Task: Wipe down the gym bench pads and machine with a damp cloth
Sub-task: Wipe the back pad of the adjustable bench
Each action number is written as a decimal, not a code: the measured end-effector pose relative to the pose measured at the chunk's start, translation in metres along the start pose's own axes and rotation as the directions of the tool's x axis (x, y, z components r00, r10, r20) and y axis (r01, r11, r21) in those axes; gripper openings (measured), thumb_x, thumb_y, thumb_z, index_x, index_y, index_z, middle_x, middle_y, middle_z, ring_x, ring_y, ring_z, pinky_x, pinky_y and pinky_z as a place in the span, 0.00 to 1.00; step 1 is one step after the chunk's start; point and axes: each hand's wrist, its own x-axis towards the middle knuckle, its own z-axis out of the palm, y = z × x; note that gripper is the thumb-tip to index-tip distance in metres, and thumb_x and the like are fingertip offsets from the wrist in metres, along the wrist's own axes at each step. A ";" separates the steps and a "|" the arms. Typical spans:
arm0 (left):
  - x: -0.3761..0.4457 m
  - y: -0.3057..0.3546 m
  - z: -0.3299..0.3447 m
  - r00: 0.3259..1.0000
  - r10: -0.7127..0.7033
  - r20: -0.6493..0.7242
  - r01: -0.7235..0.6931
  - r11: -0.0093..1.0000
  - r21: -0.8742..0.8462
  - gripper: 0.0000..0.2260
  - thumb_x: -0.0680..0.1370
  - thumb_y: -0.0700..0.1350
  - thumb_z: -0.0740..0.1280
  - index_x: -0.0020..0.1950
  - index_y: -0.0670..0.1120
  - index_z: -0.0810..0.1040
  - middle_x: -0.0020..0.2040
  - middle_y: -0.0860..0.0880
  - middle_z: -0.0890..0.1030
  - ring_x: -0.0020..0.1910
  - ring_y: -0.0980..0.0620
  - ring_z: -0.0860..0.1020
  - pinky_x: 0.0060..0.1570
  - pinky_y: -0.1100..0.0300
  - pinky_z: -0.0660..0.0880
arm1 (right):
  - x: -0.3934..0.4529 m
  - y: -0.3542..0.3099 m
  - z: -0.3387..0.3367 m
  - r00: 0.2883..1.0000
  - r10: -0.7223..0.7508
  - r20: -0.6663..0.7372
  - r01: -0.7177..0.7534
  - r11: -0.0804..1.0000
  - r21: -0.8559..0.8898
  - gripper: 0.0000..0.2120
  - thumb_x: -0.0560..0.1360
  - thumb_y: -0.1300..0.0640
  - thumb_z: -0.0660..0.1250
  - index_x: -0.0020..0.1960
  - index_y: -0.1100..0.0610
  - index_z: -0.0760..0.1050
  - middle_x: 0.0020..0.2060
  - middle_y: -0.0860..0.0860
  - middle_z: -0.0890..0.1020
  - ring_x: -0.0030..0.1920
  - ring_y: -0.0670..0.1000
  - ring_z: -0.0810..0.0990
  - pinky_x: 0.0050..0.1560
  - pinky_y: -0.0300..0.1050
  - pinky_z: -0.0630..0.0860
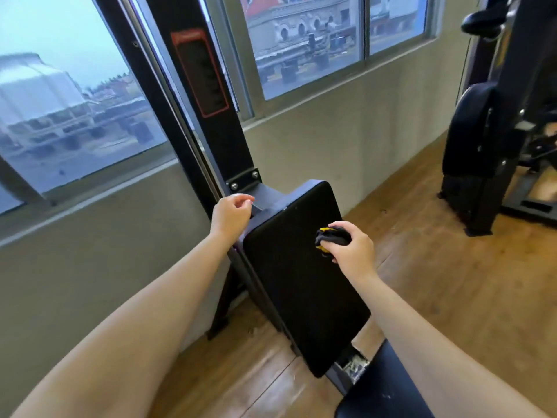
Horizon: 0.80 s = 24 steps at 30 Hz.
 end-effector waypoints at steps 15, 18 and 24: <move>0.047 -0.036 0.024 0.956 -0.237 0.172 0.293 0.786 -0.545 0.12 0.80 0.34 0.55 0.45 0.36 0.77 0.37 0.43 0.81 0.32 0.53 0.81 0.32 0.64 0.77 | 0.054 -0.038 0.112 0.815 -0.504 0.287 0.580 0.705 -0.409 0.10 0.68 0.66 0.68 0.48 0.58 0.79 0.44 0.54 0.77 0.45 0.55 0.75 0.46 0.47 0.75; 0.048 -0.041 0.029 0.966 -0.230 0.123 0.259 0.807 -0.530 0.14 0.80 0.34 0.54 0.42 0.39 0.78 0.36 0.43 0.81 0.34 0.51 0.81 0.38 0.64 0.79 | 0.101 -0.031 0.094 0.896 -0.435 0.089 0.419 0.764 -0.491 0.09 0.67 0.68 0.67 0.45 0.58 0.81 0.42 0.57 0.78 0.45 0.60 0.77 0.48 0.50 0.75; 0.053 -0.045 0.039 0.984 -0.171 0.048 0.175 0.893 -0.414 0.15 0.77 0.35 0.56 0.36 0.44 0.79 0.34 0.46 0.82 0.39 0.45 0.82 0.46 0.53 0.78 | 0.070 -0.036 0.094 0.835 -0.549 -0.045 0.525 0.817 -0.236 0.11 0.65 0.71 0.70 0.45 0.60 0.80 0.43 0.54 0.79 0.47 0.51 0.76 0.53 0.36 0.71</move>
